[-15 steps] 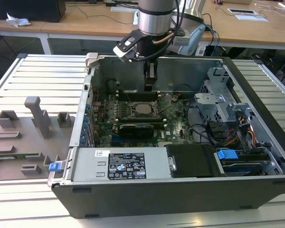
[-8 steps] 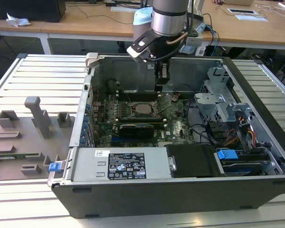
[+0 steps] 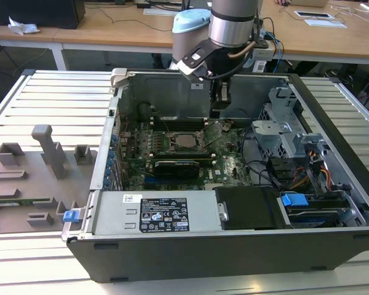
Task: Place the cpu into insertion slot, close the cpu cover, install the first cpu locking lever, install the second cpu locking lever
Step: 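Close the cpu cover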
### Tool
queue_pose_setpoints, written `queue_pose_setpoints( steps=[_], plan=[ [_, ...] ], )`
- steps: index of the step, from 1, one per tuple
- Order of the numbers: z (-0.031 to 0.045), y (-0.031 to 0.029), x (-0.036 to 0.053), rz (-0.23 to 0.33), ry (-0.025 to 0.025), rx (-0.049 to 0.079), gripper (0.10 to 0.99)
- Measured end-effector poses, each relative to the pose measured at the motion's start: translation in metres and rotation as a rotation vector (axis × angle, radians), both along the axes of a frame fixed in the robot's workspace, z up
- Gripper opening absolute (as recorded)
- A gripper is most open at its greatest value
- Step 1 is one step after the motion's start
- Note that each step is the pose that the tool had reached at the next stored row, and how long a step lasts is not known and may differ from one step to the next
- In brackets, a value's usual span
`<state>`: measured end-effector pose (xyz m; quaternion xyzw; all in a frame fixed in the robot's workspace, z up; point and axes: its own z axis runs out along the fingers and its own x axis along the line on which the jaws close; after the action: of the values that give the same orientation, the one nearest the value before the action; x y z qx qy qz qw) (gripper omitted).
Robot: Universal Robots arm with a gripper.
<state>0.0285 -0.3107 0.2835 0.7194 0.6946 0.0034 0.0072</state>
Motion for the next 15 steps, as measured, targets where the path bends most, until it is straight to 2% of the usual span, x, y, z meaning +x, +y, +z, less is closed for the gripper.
queue_pose_setpoints(
  steps=[5,12,15],
  plan=[
    [0.0,0.0002,0.0123,0.0,0.0012,0.0,0.11],
    [0.0,0.0007,0.0369,0.0,0.0049,-0.001,0.11],
    [-0.0001,0.0008,0.042,0.0,0.0059,-0.002,0.11]
  ],
)
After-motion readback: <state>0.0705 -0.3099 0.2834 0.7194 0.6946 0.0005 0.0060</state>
